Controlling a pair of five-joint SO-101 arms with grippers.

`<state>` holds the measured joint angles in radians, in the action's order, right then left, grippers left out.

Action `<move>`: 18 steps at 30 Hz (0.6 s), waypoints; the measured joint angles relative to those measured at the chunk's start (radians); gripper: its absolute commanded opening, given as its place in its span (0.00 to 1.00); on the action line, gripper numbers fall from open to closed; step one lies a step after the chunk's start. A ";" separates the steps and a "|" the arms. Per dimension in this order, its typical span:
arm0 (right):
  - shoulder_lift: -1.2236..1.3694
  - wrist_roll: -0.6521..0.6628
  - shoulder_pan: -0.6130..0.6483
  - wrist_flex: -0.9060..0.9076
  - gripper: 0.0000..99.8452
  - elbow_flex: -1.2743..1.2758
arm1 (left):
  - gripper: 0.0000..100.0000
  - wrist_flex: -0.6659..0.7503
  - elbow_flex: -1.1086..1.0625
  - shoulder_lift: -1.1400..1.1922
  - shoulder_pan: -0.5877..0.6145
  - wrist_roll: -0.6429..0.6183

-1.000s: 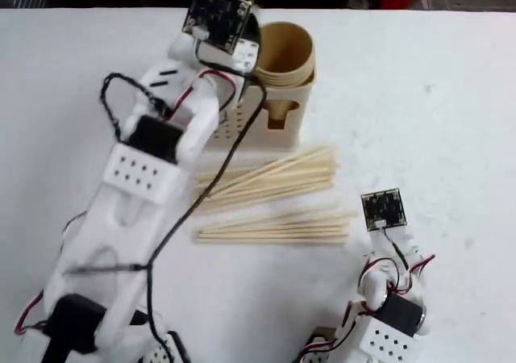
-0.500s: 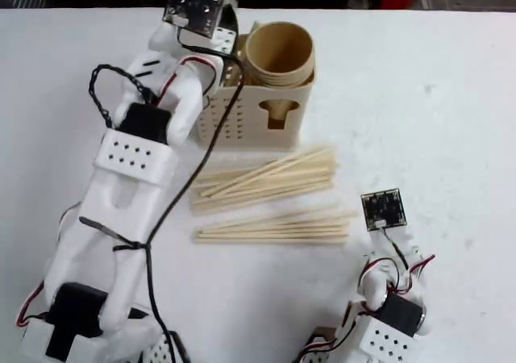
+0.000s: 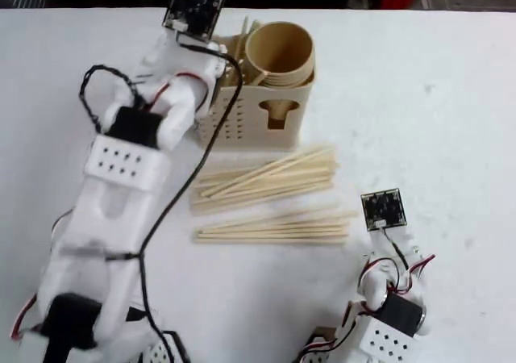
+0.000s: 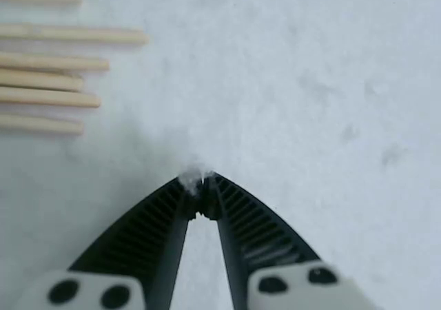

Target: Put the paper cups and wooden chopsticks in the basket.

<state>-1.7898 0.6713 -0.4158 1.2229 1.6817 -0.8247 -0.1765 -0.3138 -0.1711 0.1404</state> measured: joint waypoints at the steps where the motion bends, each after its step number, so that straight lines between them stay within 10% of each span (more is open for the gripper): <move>1: 0.000 0.000 0.000 0.000 0.02 0.000 | 0.02 -0.057 0.000 -0.034 0.000 0.000; 9: 0.000 0.000 0.000 0.000 0.02 0.000 | 0.03 -0.384 -0.064 -0.213 -0.160 0.146; 18: 0.000 0.000 0.000 0.000 0.02 0.000 | 0.15 -0.250 -0.523 -0.210 -0.397 0.333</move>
<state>-1.7898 0.6713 -0.4158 1.2229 1.6817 -1.0748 -0.6997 -0.5240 -0.5685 0.4733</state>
